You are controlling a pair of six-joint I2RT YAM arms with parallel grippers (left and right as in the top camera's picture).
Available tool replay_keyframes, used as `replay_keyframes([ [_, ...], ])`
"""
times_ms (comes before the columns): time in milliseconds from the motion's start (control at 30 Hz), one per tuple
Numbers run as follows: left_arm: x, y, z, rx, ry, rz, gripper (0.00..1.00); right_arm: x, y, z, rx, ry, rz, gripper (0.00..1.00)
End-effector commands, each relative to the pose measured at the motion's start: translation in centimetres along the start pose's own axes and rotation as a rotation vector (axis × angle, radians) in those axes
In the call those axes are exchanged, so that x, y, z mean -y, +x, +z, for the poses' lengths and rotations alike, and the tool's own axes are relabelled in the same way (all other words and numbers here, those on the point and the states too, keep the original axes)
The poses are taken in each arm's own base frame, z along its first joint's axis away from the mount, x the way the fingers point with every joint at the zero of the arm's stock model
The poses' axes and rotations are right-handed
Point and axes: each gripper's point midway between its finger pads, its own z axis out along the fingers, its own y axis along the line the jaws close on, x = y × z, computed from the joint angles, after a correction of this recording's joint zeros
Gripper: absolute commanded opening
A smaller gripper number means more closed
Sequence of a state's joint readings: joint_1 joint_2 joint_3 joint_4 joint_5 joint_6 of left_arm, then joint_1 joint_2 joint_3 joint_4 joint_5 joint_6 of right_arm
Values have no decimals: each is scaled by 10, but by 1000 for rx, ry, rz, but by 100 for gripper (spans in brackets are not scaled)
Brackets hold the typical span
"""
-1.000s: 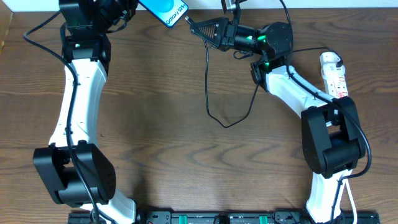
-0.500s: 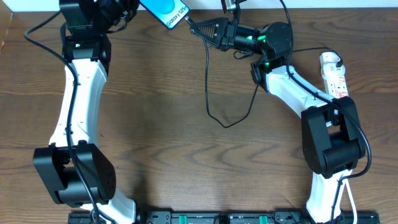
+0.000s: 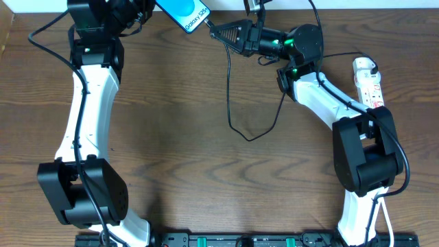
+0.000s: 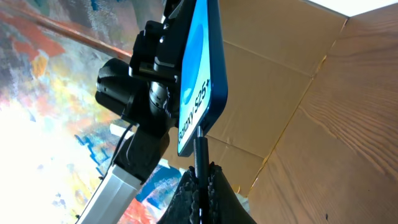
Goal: Plug charger to phone and switch on socket
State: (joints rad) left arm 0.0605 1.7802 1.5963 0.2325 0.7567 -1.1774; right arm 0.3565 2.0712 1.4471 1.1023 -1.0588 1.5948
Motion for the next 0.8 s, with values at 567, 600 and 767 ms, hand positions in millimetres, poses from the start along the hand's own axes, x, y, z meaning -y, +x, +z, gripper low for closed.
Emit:
replay_keyframes([
  [567, 8, -5, 1, 33, 11, -1, 8, -5, 2, 6, -5, -12, 1, 1],
  [600, 8, -5, 1, 33, 11, -1, 7, -5, 2, 6, -5, -12, 7, 1],
  [767, 8, -5, 1, 33, 10, -1, 7, -5, 2, 6, -5, -12, 9, 1],
])
